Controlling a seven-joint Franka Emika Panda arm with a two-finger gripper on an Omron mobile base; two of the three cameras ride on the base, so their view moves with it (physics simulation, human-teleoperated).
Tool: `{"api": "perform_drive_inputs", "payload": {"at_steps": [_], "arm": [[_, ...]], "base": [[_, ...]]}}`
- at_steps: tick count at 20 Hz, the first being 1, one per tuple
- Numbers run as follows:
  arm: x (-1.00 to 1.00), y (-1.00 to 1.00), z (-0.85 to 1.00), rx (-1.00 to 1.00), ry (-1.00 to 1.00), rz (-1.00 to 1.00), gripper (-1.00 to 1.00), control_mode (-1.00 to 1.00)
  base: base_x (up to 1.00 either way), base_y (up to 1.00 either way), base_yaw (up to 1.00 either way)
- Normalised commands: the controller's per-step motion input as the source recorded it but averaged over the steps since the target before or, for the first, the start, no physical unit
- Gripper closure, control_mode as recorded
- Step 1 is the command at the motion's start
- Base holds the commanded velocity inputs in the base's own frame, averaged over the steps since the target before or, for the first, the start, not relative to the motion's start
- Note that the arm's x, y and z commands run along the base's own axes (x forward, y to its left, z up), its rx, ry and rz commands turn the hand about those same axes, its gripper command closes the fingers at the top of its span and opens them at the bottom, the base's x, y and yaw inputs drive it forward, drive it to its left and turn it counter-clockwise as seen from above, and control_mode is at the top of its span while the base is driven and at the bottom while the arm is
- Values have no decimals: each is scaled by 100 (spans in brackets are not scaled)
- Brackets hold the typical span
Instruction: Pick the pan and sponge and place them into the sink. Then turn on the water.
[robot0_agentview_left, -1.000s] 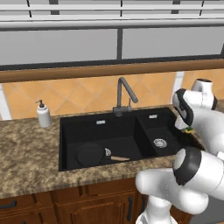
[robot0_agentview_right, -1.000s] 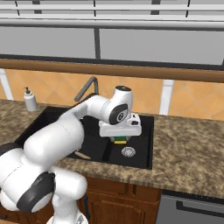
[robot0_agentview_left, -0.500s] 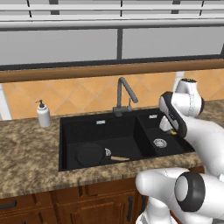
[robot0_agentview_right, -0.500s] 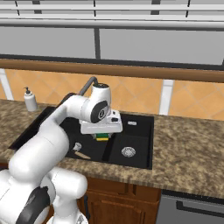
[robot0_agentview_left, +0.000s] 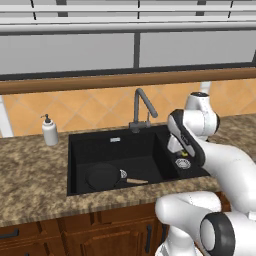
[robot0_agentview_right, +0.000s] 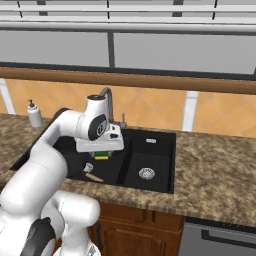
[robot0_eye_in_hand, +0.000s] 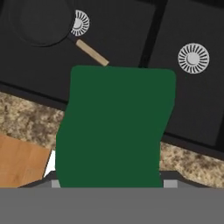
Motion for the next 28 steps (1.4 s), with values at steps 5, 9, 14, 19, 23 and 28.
{"api": "perform_drive_inputs", "payload": {"at_steps": [5, 9, 14, 19, 23, 28], "arm": [[0, 63, 0, 0, 0, 0, 100, -100], [0, 61, 0, 0, 0, 0, 100, -100], [0, 63, 0, 0, 0, 0, 100, -100], [0, 68, 0, 0, 0, 0, 100, -100], [0, 71, 0, 0, 0, 0, 100, -100], [18, 72, 0, 0, 0, 0, 100, -100]], "base": [[0, 0, 0], [0, 0, 0], [0, 0, 0], [0, 0, 0], [0, 0, 0], [0, 0, 0]]}}
